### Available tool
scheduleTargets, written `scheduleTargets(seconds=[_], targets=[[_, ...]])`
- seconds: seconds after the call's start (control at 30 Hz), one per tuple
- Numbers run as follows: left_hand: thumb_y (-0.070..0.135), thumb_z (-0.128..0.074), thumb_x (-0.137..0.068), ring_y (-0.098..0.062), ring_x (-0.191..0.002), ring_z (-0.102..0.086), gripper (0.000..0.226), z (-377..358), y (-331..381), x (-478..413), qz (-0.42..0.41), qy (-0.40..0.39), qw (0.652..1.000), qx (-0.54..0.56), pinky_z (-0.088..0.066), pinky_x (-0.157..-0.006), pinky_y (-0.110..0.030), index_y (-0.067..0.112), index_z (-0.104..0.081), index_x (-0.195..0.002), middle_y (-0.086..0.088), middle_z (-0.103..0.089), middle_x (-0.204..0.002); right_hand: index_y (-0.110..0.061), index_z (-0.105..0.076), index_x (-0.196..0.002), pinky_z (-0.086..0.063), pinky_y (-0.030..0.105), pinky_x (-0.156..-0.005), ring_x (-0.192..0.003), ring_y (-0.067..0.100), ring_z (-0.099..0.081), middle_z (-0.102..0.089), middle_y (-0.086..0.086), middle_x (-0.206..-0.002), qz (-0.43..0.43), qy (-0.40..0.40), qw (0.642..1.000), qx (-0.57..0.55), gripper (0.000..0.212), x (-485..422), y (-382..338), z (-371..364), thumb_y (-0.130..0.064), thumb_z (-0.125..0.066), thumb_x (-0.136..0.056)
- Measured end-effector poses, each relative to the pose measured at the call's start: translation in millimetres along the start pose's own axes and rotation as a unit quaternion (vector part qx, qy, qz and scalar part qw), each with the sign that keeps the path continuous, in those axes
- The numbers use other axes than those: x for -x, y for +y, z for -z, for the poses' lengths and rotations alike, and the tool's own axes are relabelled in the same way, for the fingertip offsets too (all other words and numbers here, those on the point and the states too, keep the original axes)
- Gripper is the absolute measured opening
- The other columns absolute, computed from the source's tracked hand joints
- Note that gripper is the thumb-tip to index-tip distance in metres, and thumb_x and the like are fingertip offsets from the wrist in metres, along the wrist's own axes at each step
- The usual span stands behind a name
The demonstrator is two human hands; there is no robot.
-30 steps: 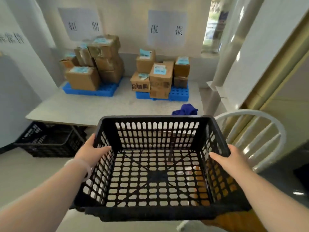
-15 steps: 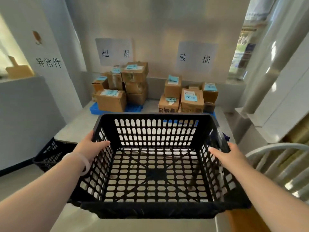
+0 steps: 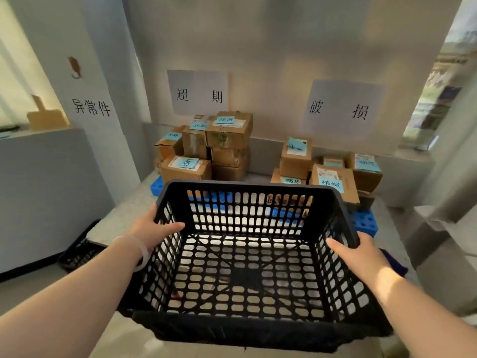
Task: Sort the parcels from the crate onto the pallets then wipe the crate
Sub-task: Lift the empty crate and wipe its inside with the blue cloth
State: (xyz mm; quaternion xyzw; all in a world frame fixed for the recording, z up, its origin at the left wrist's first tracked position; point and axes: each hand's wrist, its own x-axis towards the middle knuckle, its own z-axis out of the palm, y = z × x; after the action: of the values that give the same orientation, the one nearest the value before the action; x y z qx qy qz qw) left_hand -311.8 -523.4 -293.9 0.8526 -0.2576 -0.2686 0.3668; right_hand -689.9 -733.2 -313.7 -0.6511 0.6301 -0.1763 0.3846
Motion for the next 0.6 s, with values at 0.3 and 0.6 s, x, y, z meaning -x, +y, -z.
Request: scheduleTargets(seconds=[0.3,0.6], targets=[[0.050,-0.081,-0.073,-0.036,-0.122,-0.055,0.090,-0.3,8.5,-81.9,0.022,-0.012,1.000,-0.018,-0.045,-0.103,-0.054,0.036,-0.035,-0.149,-0.009,-0.057,-0.135,-0.016,-0.050,-0.130,-0.045,0.035,-0.076,-0.088,0.022,-0.053,-0.060,0.006,-0.107,-0.051,0.006,0.997,0.049,0.065,-60.4,-31.1,-25.7,-0.048,-0.076,-0.080],[0.055,-0.076,-0.077,-0.035,-0.128,-0.049,0.104,12.1,9.9,-153.7,0.021,-0.031,0.996,-0.078,-0.043,-0.105,-0.048,0.033,-0.014,-0.158,-0.012,-0.049,-0.146,-0.019,-0.036,-0.139,-0.046,0.040,-0.090,-0.113,0.028,-0.056,-0.055,0.007,-0.127,-0.102,0.015,0.993,0.059,0.076,-56.1,-57.0,-53.5,-0.048,-0.075,-0.080]])
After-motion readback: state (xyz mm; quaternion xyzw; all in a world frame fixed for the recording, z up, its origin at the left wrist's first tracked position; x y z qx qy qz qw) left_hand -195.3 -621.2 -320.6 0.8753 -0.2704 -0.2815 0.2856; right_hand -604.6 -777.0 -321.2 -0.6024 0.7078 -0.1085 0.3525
